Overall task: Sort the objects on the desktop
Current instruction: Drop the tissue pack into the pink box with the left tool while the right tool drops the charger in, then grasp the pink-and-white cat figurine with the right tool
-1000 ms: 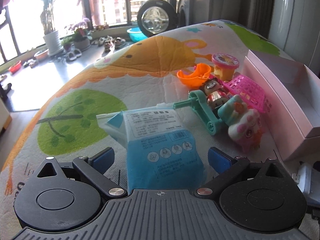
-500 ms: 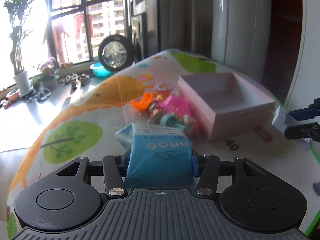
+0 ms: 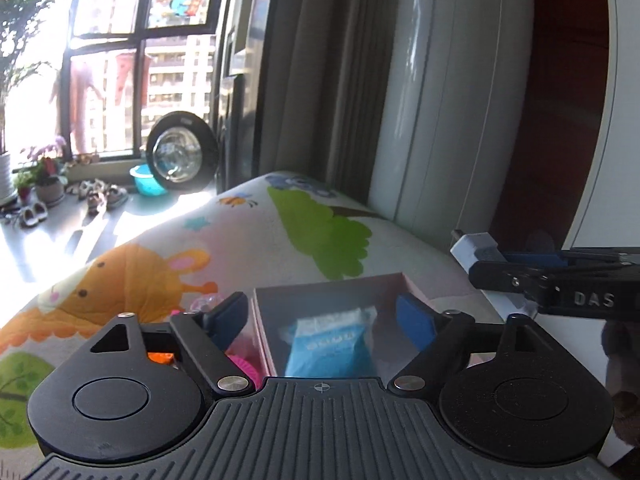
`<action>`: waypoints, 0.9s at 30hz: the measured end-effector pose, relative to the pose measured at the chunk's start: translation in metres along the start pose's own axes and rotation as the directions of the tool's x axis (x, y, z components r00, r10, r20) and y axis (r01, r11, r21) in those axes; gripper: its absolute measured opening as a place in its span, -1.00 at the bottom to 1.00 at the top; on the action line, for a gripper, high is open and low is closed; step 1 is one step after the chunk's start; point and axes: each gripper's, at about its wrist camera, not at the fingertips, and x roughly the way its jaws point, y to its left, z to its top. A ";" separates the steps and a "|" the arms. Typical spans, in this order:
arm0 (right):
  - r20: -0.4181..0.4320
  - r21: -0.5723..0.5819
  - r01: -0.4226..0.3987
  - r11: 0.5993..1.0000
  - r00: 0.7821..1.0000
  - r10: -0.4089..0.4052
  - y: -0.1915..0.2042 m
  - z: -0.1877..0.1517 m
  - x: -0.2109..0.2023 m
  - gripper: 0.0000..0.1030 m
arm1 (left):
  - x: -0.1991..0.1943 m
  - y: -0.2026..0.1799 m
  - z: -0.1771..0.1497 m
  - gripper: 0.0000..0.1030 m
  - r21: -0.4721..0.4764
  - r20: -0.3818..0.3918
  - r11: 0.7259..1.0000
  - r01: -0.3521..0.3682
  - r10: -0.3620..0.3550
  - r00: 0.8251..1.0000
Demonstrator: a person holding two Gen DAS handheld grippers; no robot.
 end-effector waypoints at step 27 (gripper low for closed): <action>-0.223 -0.381 -0.232 0.895 0.962 0.155 0.204 -0.065 0.094 0.15 | -0.083 0.131 -0.154 1.00 -0.080 -0.155 0.976 -0.201 0.187 0.970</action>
